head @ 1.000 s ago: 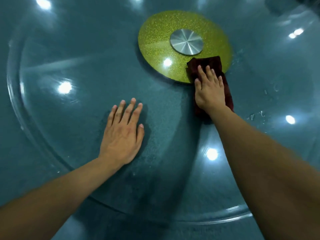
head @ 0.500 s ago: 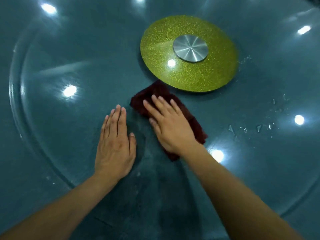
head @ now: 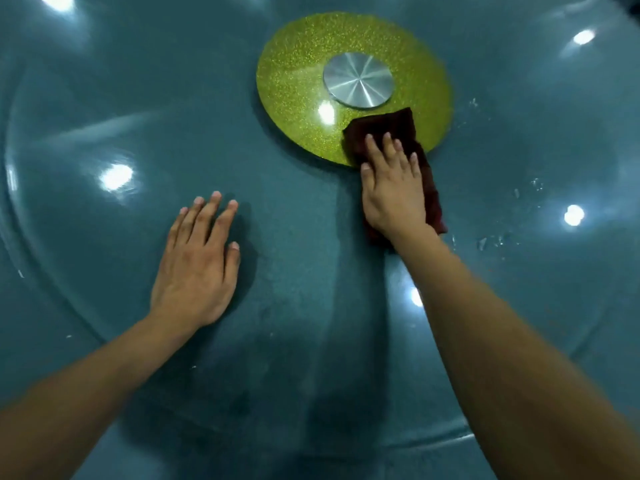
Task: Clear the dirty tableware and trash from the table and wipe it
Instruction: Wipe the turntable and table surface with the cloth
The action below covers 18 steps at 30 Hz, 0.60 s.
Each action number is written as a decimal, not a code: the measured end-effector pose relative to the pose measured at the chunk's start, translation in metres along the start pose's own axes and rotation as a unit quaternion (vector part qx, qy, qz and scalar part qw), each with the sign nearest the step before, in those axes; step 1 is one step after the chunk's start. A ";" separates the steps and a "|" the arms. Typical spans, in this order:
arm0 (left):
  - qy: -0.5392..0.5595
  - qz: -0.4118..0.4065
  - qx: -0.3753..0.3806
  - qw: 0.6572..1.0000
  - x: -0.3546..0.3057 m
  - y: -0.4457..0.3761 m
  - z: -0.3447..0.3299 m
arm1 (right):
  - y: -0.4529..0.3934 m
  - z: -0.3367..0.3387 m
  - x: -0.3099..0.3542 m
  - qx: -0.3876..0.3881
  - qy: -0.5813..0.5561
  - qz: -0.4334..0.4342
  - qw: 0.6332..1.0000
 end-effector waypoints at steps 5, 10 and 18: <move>-0.005 -0.031 -0.023 0.999 0.019 -0.012 0.011 | 0.136 -0.042 0.120 0.029 -0.021 0.145 0.989; -0.007 0.007 -0.060 0.998 0.050 -0.014 0.026 | 0.256 -0.065 0.185 0.091 -0.048 0.187 0.977; 0.051 0.008 -0.053 0.997 0.003 0.029 0.021 | 0.173 -0.043 0.099 0.038 -0.020 0.150 0.988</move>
Point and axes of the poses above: each hand's wrist, its own y-axis away from the middle knuckle, its own z-axis out of the back of the hand, x = y × z, the point moved 10 cm from there along -y, towards the middle knuckle, and after that the axes turned 5 degrees about x, right-handed, at the moved point
